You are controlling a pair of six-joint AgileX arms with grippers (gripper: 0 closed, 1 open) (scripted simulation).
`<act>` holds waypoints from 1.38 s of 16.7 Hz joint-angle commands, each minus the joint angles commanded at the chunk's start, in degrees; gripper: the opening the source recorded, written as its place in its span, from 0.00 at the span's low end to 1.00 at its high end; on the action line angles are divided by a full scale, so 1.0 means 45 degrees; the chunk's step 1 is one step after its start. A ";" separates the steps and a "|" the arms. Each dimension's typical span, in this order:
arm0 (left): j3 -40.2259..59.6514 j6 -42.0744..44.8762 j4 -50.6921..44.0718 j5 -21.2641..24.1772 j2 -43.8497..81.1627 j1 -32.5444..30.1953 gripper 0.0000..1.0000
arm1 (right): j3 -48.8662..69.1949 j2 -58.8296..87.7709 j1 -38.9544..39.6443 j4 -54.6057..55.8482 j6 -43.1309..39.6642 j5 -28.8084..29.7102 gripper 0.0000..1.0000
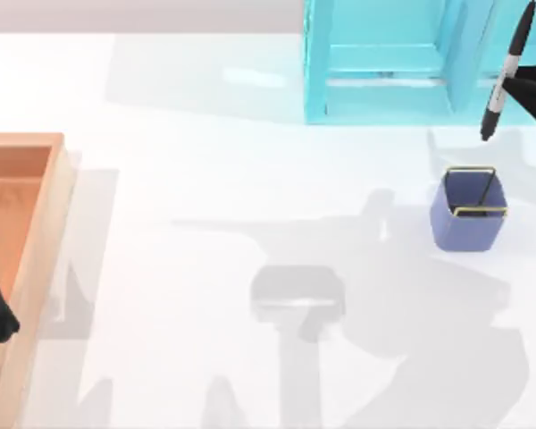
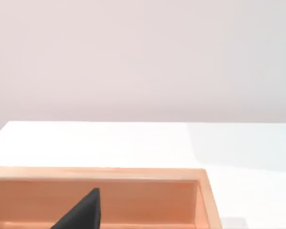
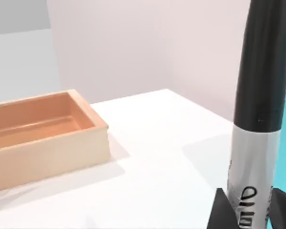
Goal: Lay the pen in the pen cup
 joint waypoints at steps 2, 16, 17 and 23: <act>0.0000 0.0000 0.0000 0.0000 0.0000 0.0000 1.00 | -0.0343 -0.0255 -0.0517 0.0813 0.0057 -0.0144 0.00; 0.0000 0.0000 0.0000 0.0000 0.0000 0.0000 1.00 | -0.0434 -0.0283 -0.0559 0.1017 -0.0080 -0.0004 0.00; 0.0000 0.0000 0.0000 0.0000 0.0000 0.0000 1.00 | -0.0434 -0.0283 -0.0559 0.1017 -0.0080 -0.0004 0.00; 0.0000 0.0000 0.0000 0.0000 0.0000 0.0000 1.00 | -0.0434 -0.0283 -0.0559 0.1017 -0.0080 -0.0004 0.45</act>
